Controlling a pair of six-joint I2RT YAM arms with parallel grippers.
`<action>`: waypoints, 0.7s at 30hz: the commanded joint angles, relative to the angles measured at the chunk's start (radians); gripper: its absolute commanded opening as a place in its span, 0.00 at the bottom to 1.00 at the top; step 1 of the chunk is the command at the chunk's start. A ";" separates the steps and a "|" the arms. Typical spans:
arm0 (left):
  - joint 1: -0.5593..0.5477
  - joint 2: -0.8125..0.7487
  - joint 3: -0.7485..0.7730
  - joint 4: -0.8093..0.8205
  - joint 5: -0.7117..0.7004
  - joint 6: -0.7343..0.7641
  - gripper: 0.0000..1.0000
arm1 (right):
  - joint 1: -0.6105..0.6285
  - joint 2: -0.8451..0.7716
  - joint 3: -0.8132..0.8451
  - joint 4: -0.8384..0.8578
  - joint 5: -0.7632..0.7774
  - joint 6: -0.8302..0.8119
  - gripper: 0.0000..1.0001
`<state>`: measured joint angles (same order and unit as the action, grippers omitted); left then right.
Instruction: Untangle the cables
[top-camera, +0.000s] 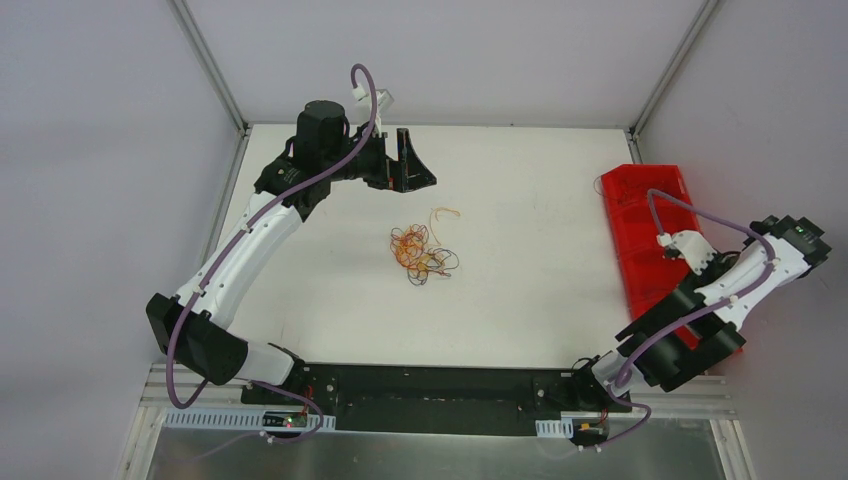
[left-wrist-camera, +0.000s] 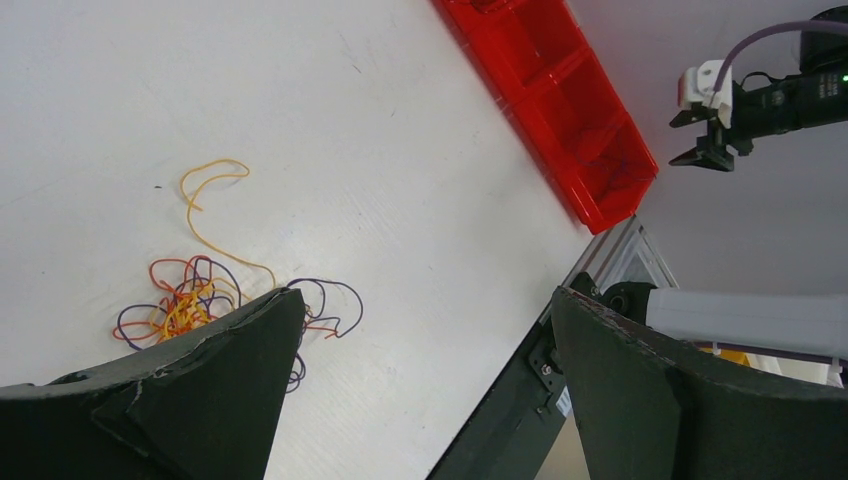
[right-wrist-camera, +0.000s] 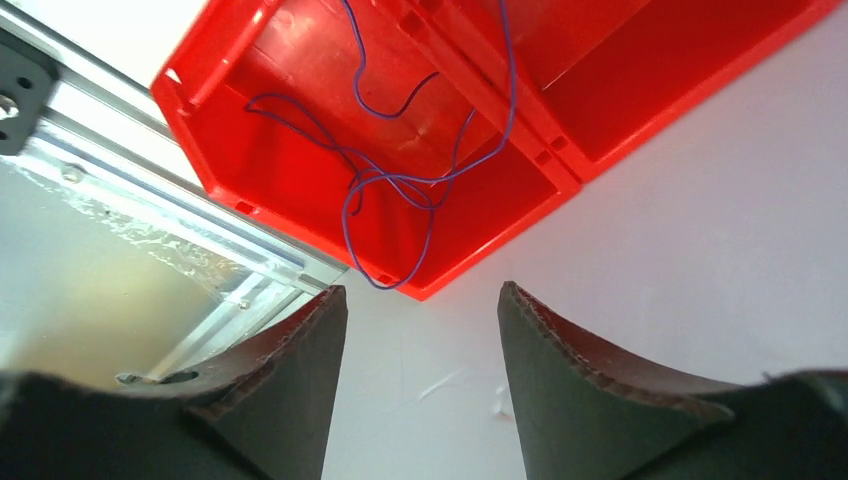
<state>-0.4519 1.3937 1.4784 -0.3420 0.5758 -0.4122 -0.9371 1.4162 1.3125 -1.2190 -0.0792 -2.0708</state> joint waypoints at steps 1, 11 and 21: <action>-0.001 -0.004 0.027 0.018 0.011 0.018 0.99 | 0.043 -0.011 0.181 -0.294 -0.172 -0.276 0.60; -0.001 0.017 0.040 0.018 0.019 0.004 0.99 | 0.293 -0.016 0.165 -0.237 -0.188 0.598 0.55; -0.001 0.012 0.028 0.018 0.013 0.002 0.99 | 0.308 0.093 0.147 0.034 -0.035 0.959 0.41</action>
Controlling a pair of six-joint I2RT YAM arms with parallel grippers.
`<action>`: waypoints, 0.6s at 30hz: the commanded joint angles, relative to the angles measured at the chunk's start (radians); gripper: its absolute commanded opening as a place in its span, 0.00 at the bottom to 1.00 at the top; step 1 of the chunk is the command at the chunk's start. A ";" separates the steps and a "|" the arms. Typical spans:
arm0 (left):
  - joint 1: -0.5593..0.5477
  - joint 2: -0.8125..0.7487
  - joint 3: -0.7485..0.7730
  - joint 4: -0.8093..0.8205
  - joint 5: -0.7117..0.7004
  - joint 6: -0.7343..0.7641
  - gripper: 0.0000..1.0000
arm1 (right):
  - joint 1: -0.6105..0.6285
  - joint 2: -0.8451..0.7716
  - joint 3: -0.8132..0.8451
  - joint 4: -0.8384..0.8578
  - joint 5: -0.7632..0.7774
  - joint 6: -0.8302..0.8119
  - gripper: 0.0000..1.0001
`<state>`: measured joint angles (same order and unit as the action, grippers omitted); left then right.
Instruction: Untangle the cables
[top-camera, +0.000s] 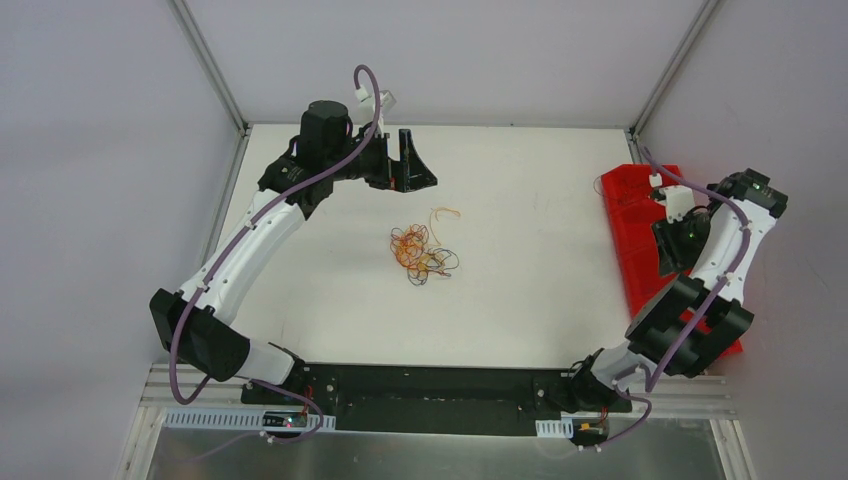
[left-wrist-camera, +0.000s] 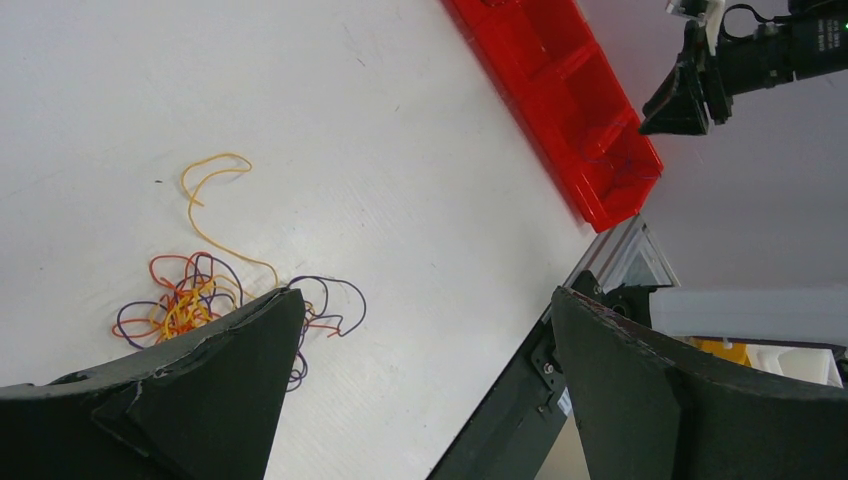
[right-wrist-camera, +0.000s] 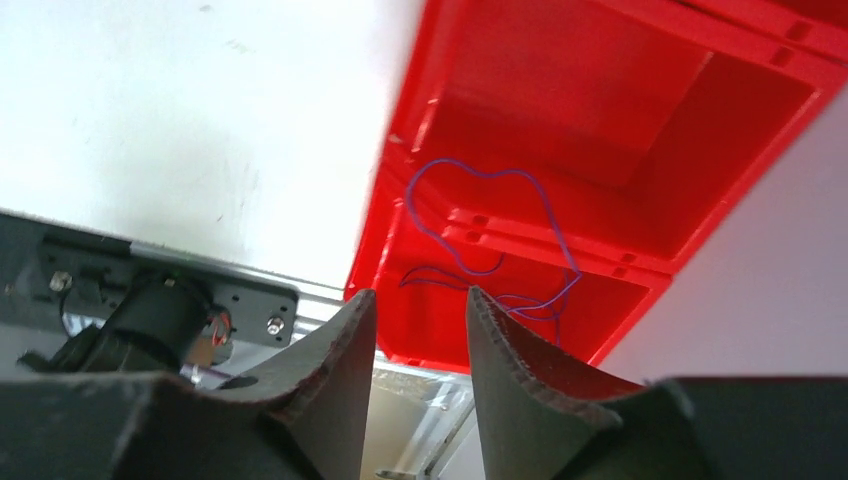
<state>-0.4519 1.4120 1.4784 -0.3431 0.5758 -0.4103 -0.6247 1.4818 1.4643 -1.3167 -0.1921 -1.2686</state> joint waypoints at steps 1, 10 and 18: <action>-0.001 -0.008 0.028 0.019 0.012 0.001 0.99 | -0.004 0.032 -0.021 0.154 0.097 0.152 0.41; 0.001 -0.005 0.021 0.019 0.008 -0.004 0.99 | 0.005 0.116 -0.087 0.329 0.247 0.118 0.40; 0.001 -0.002 0.016 0.019 0.001 -0.009 0.99 | 0.009 0.187 -0.096 0.373 0.322 0.084 0.39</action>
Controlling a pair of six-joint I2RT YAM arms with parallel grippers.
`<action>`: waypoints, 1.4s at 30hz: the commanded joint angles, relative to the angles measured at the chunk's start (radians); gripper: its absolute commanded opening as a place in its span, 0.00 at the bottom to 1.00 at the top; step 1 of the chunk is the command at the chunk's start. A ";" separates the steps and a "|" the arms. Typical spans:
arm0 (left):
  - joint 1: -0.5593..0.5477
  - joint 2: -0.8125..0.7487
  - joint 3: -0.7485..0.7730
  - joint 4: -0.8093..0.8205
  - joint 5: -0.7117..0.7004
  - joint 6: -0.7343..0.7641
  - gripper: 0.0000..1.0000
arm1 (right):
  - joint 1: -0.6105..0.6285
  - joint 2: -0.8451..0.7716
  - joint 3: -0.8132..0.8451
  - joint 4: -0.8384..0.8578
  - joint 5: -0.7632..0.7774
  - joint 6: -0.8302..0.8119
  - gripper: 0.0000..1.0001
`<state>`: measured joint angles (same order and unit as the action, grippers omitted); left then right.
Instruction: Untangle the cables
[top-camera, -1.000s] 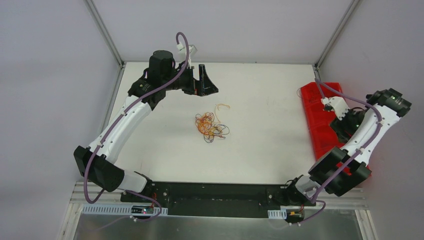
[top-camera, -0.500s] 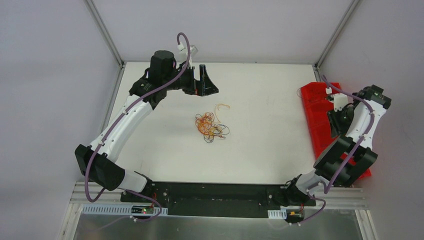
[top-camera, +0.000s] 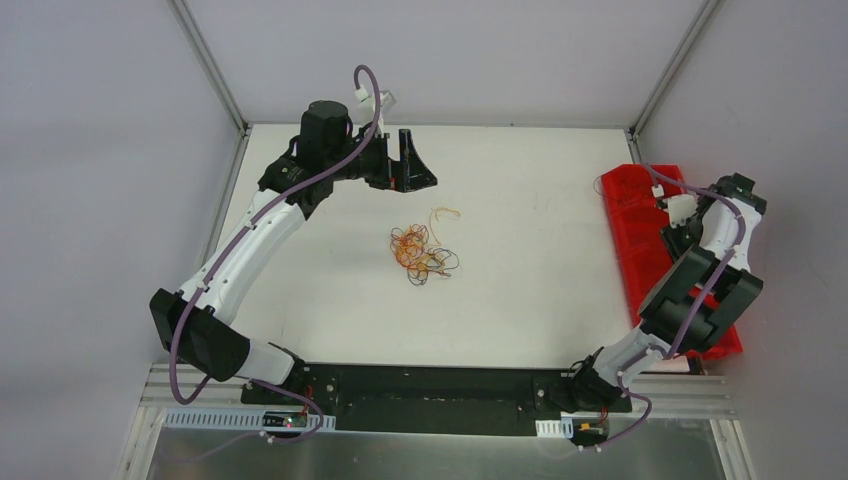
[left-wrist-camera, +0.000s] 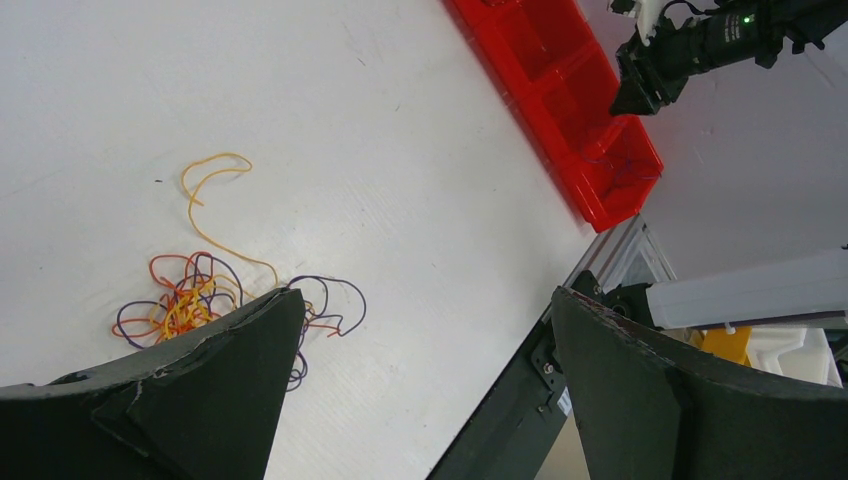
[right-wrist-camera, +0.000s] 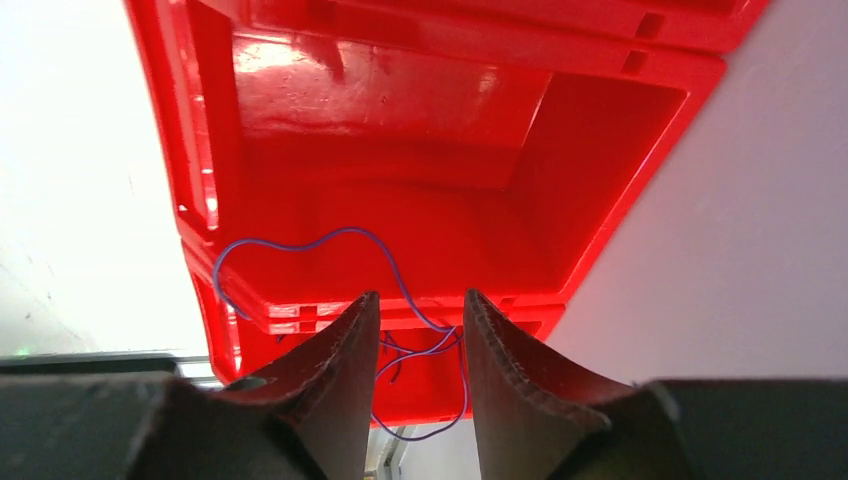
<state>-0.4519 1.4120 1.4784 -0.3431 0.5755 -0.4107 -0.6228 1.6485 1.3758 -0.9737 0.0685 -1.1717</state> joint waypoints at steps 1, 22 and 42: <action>0.001 -0.001 0.016 0.019 0.000 -0.008 0.99 | 0.009 0.028 -0.010 0.031 0.068 -0.013 0.38; 0.010 -0.001 0.012 0.019 -0.006 -0.007 0.99 | 0.054 0.116 -0.053 0.053 0.158 -0.034 0.28; 0.021 -0.013 -0.002 0.020 0.002 -0.014 0.99 | 0.045 -0.059 0.087 -0.215 -0.030 -0.045 0.00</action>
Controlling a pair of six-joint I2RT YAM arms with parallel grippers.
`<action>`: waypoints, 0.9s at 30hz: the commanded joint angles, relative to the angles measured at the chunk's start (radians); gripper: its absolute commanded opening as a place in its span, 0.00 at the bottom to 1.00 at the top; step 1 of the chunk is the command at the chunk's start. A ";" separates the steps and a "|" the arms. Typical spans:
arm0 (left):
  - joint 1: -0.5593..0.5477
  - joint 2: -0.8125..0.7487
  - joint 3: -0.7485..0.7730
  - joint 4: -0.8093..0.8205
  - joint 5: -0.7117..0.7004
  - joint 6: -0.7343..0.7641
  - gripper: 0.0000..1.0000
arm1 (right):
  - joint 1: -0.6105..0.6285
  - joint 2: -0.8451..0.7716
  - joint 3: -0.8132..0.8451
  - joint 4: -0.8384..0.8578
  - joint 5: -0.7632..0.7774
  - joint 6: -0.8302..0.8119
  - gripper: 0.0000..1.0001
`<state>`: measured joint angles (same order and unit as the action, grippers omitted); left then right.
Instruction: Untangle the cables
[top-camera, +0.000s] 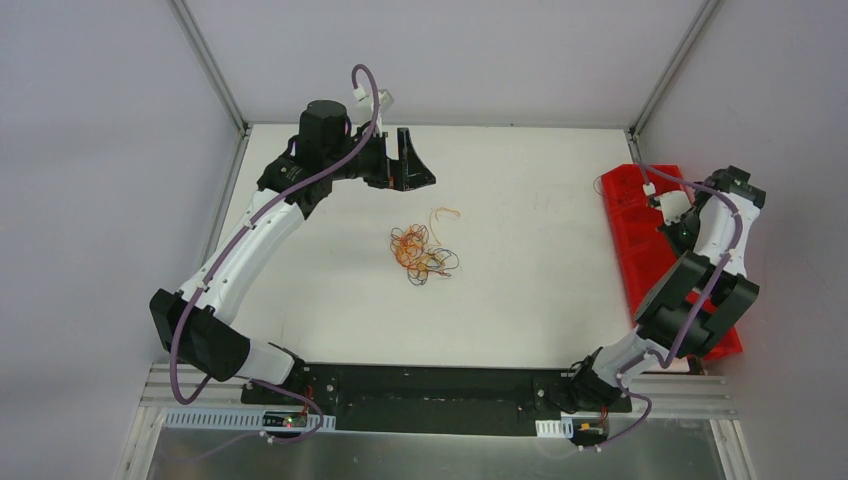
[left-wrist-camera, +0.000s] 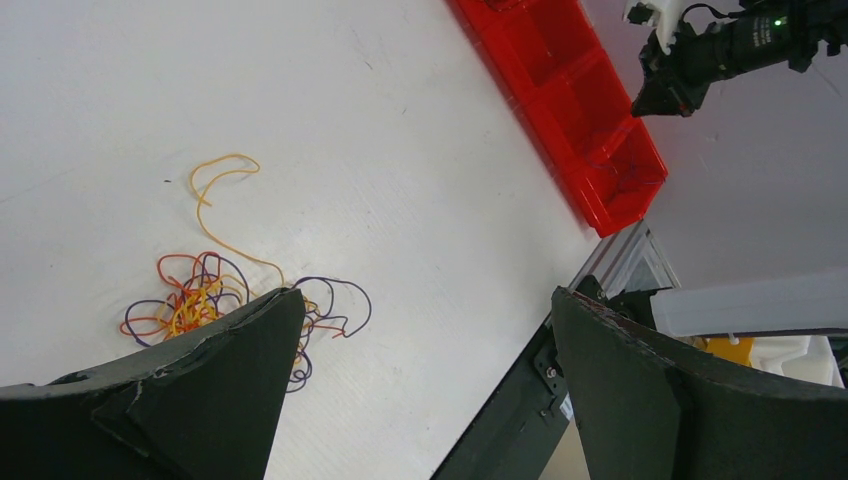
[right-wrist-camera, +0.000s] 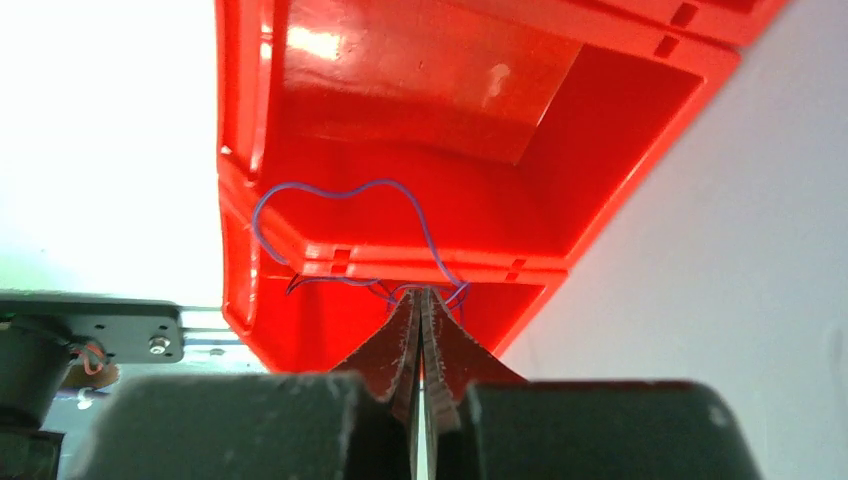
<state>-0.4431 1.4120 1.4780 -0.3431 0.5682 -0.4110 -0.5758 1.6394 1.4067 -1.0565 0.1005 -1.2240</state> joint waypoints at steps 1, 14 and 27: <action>0.012 -0.013 -0.002 0.020 0.011 -0.015 0.99 | 0.010 -0.048 0.059 -0.166 -0.068 0.035 0.05; 0.012 -0.016 -0.005 0.019 0.018 -0.017 0.99 | 0.183 -0.160 -0.214 0.016 0.052 0.049 0.54; 0.012 -0.008 0.000 0.019 0.018 -0.017 0.99 | 0.209 -0.061 -0.235 0.090 0.125 -0.020 0.67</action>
<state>-0.4431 1.4120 1.4731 -0.3439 0.5686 -0.4118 -0.3824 1.5646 1.1591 -0.9623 0.1959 -1.2346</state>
